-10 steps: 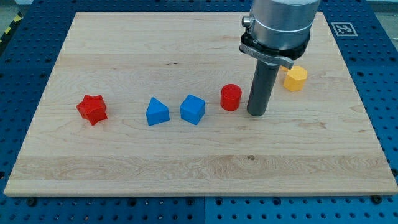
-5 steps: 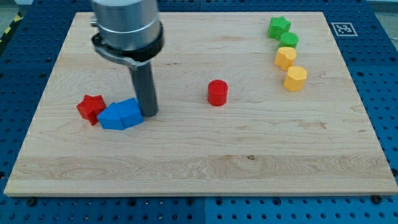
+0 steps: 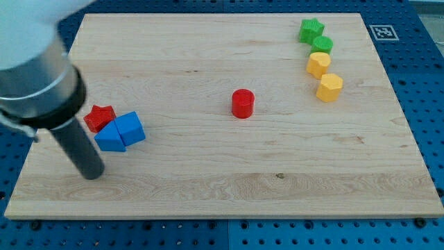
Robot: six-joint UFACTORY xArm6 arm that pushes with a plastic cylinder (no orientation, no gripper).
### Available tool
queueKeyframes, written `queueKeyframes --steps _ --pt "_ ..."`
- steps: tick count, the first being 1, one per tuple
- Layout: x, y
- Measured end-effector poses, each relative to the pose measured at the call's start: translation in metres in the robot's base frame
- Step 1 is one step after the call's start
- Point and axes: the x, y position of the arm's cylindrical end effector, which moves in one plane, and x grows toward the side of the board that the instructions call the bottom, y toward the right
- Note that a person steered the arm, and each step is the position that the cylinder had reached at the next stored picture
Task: Place the blue blocks right to the red star
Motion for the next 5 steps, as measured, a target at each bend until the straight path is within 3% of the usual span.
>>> queueKeyframes --steps 1,3,5 --pt "-0.002 0.001" --pt "-0.058 0.001" --pt "-0.085 -0.004"
